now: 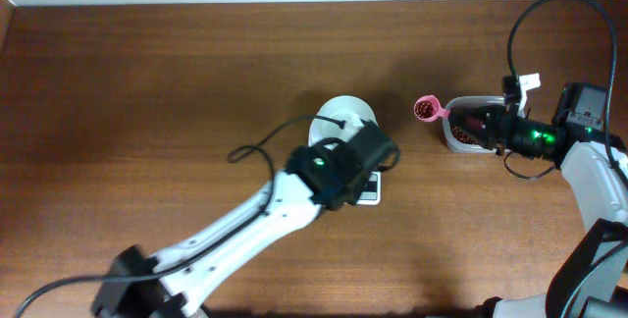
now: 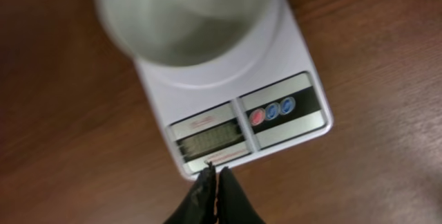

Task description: Scoop and weigh 50g on scale

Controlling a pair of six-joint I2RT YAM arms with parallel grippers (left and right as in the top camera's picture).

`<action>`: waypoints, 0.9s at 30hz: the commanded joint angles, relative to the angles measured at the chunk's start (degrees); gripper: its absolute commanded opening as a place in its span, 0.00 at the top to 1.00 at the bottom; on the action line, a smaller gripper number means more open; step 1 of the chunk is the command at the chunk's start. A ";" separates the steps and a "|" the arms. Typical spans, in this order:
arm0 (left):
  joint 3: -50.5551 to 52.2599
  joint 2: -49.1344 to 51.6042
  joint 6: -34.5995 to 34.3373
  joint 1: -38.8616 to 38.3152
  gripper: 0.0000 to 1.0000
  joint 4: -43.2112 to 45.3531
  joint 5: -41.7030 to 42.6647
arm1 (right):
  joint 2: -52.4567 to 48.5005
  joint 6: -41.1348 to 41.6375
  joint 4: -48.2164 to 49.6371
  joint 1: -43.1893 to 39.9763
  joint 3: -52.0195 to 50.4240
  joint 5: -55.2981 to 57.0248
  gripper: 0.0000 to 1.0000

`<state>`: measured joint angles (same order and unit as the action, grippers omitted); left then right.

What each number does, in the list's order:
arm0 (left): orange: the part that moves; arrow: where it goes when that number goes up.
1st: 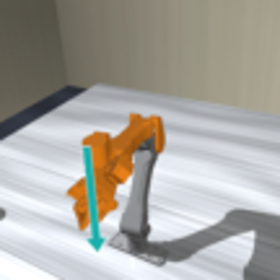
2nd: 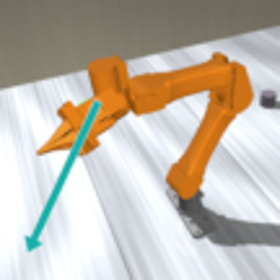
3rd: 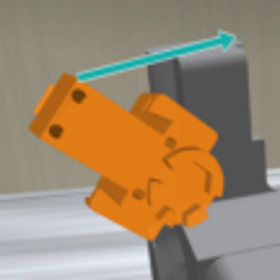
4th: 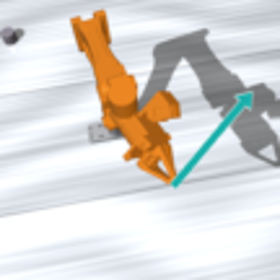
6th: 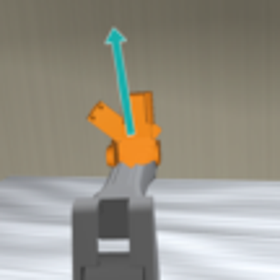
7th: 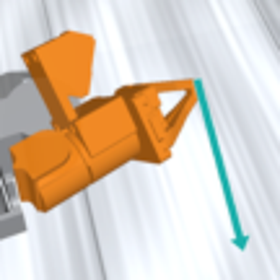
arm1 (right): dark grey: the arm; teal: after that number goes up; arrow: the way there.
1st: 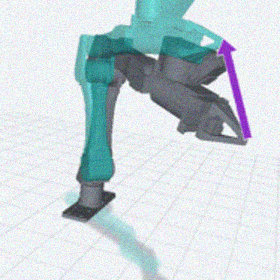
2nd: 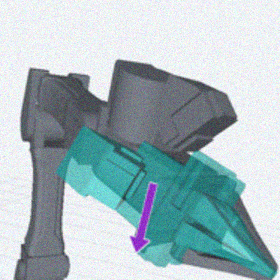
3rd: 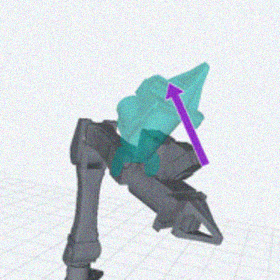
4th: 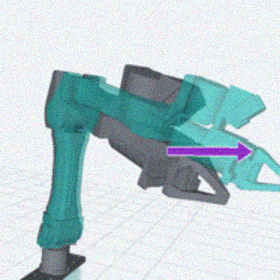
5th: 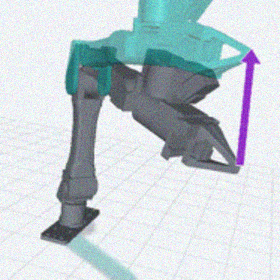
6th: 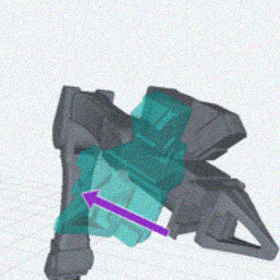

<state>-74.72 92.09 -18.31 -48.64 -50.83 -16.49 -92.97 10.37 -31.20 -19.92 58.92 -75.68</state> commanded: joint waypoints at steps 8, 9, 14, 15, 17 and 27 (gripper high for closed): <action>-0.55 -7.30 21.64 14.03 0.01 -10.82 18.64 | -0.31 -0.52 0.20 0.42 -0.52 -0.09 0.96; -0.55 -7.30 21.64 14.75 0.01 -10.51 18.43 | -0.31 -0.52 0.20 0.42 -0.52 -0.09 0.96; -0.55 -7.32 25.64 15.41 0.01 -12.04 16.11 | -0.31 -0.52 0.20 0.42 -0.52 -0.13 0.96; -0.55 -7.34 30.36 15.43 0.01 -12.15 16.33 | -0.31 -0.52 0.22 0.42 -0.52 -0.11 0.96; -0.55 -8.22 37.35 15.50 0.01 -12.79 16.33 | -0.31 -0.52 0.17 0.42 -0.52 -0.17 0.96; -0.57 -16.31 57.44 27.89 0.01 -18.25 33.64 | -0.31 -0.50 0.00 0.42 -0.52 -0.17 0.96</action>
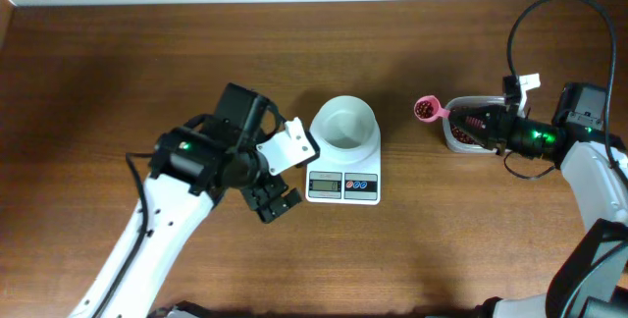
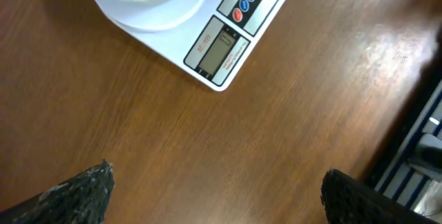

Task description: Scoop and weigh 50g on scale

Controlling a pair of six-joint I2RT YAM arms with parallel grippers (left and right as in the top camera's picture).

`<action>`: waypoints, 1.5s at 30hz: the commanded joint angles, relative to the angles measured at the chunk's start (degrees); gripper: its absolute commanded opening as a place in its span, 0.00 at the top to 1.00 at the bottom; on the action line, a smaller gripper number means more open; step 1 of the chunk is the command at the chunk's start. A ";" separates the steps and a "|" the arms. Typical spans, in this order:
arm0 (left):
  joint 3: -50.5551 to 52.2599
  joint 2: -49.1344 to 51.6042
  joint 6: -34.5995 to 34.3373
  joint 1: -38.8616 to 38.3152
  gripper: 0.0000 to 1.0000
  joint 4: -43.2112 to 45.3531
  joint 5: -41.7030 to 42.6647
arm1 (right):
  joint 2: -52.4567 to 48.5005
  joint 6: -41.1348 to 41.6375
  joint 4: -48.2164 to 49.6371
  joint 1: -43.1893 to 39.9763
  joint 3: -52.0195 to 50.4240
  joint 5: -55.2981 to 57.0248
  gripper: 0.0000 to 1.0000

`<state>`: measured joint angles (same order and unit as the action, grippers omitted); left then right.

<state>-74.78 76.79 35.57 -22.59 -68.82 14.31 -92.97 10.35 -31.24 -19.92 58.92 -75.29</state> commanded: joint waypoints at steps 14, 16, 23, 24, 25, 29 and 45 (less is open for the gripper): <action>-0.59 -1.09 3.54 2.80 0.01 -0.31 0.50 | -0.31 -0.50 0.04 0.44 -0.52 -0.52 0.96; -1.86 -1.88 3.54 3.26 0.01 -1.16 1.46 | -0.31 -0.50 0.04 0.44 -0.52 -0.55 0.96; -2.78 -3.76 5.92 5.51 0.01 -1.99 2.69 | -0.31 -0.50 0.04 0.44 -0.52 -0.55 0.96; -2.78 -3.76 5.92 5.51 0.01 -2.01 2.71 | -0.31 -0.50 0.04 0.44 -0.52 -0.57 0.96; -2.78 -3.74 5.92 5.51 0.01 -2.01 2.69 | -0.31 -0.50 0.04 0.50 -0.52 -0.57 0.96; -2.73 -3.74 5.92 5.51 0.01 -1.95 2.69 | -0.31 -0.48 1.18 3.08 -0.52 -0.33 0.96; -2.73 -3.74 5.92 5.51 0.01 -1.99 2.64 | -0.31 7.13 11.80 16.52 -0.52 7.10 0.96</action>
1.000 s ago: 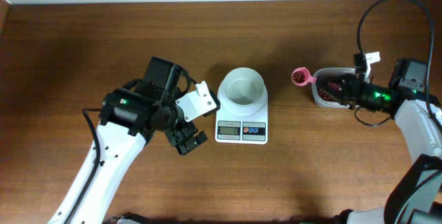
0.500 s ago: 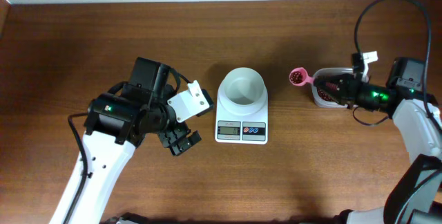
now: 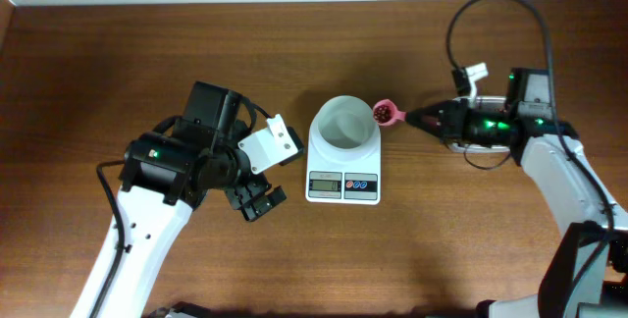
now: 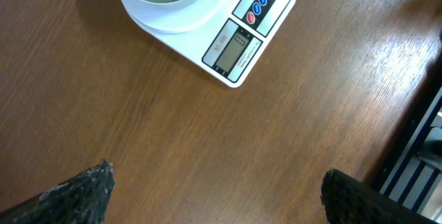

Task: Scoop and weigh 50g on scale
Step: 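Carry the bean-filled pink scoop over the white bowl with the right gripper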

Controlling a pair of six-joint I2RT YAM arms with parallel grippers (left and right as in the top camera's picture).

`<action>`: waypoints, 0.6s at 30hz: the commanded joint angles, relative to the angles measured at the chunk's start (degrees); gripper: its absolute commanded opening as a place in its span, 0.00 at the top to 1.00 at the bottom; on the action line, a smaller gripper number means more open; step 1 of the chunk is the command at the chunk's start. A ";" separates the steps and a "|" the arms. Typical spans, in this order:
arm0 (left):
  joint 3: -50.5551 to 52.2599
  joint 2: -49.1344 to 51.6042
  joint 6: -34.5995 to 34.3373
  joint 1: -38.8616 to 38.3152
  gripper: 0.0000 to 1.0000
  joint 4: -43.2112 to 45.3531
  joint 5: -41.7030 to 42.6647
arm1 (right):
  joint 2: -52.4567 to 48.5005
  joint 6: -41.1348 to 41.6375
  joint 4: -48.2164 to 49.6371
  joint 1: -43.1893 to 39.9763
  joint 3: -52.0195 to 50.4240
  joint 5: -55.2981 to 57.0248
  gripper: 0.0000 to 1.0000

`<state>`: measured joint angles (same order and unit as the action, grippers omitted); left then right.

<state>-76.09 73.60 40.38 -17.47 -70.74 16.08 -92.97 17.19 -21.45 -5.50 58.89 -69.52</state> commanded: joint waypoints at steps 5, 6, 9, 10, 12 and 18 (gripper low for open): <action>-1.42 -0.55 1.11 0.39 0.01 -0.07 0.87 | -0.31 4.52 6.88 5.29 -0.50 8.07 0.96; -1.42 -0.55 1.11 0.39 0.01 -0.07 0.87 | -0.31 4.52 7.63 5.79 -0.50 9.29 0.96; -1.42 -0.55 1.11 0.39 0.01 -0.07 0.87 | -0.31 4.50 8.28 7.23 -0.50 14.60 0.96; -1.42 -0.55 1.11 0.39 0.01 -0.07 0.87 | -0.31 4.31 8.66 7.54 -0.50 15.28 0.96; -1.42 -0.55 1.11 0.39 0.01 -0.07 0.87 | -0.31 2.91 9.99 8.35 -0.50 16.87 0.96; -1.42 -0.55 1.11 0.39 0.01 -0.07 0.87 | -0.33 -2.03 10.38 11.82 -0.50 26.18 0.96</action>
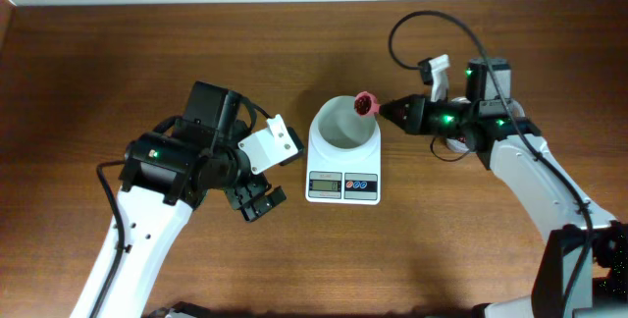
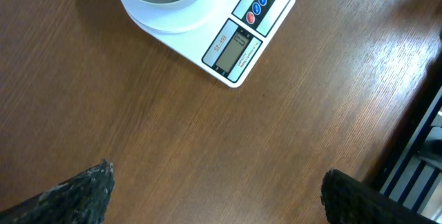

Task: Scoop and weigh 50g on scale
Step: 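Carry the bean-filled pink scoop over the white bowl with the right gripper, then tip the pink scoop to pour red beans into the white bowl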

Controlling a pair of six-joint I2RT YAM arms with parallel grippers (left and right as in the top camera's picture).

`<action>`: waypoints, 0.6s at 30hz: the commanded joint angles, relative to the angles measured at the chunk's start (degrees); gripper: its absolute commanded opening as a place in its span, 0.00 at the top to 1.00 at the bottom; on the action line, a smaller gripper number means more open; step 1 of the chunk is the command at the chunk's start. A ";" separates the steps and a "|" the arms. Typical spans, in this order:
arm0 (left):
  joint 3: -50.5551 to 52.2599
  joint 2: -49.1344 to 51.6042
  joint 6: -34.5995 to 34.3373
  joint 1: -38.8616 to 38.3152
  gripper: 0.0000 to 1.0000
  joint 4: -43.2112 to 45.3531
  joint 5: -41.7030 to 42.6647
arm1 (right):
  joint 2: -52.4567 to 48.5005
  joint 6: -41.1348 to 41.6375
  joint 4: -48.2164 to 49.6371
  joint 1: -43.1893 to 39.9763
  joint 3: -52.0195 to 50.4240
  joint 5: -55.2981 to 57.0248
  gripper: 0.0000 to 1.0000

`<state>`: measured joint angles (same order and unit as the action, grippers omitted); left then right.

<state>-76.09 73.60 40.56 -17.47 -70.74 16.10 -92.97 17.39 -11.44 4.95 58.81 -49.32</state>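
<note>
The white scale (image 1: 342,186) stands mid-table with a white bowl (image 1: 343,127) on its platform; in the left wrist view the scale (image 2: 238,34) and bowl lie at the top. My right gripper (image 1: 391,112) is shut on the handle of a pink scoop (image 1: 366,104), which holds dark red-brown grains and hangs over the bowl's upper right rim. My left gripper (image 1: 255,200) stands open to the left of the scale, above bare table, with nothing between its fingers (image 2: 76,193).
A container (image 1: 453,145) shows only as a sliver under my right arm, to the right of the scale. A black cable (image 1: 422,24) loops above the right arm. The table's edge and a dark frame (image 2: 421,148) lie at the right of the left wrist view.
My right gripper has moved left with the scoop, from just beside the bowl's right rim to over its upper right rim. The left arm has not moved.
First my left gripper was shut at the scale's front edge by the display, while the right held the filled scoop by the container. Then the left arm stood back at the left, open. The scoop then came beside the bowl and is now over its rim.
</note>
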 commanded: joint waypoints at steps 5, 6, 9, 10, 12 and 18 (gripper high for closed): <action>-1.42 -0.55 0.94 0.39 0.01 -0.07 0.85 | -0.33 -14.01 0.35 2.71 -0.42 6.49 0.96; -1.42 -0.55 0.94 0.39 0.01 -0.07 0.85 | -0.33 -15.58 0.31 2.99 -0.42 6.47 0.96; -1.42 -0.55 0.94 0.39 0.01 -0.07 0.85 | -0.33 -20.35 0.28 4.57 -0.42 6.51 0.96; -1.42 -0.55 0.94 0.39 0.01 -0.04 0.85 | -0.33 -22.40 0.02 5.14 -0.42 6.54 0.96; -1.42 -0.55 0.94 0.39 0.01 -0.04 0.85 | -0.33 -26.91 -0.35 5.92 -0.42 6.58 0.96; -1.42 -0.55 0.94 0.39 0.01 -0.07 0.85 | -0.33 -34.34 -0.83 5.92 -0.42 6.56 0.96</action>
<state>-76.09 73.60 40.58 -17.47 -70.76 16.10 -92.97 -9.91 -11.92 10.55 58.81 -42.87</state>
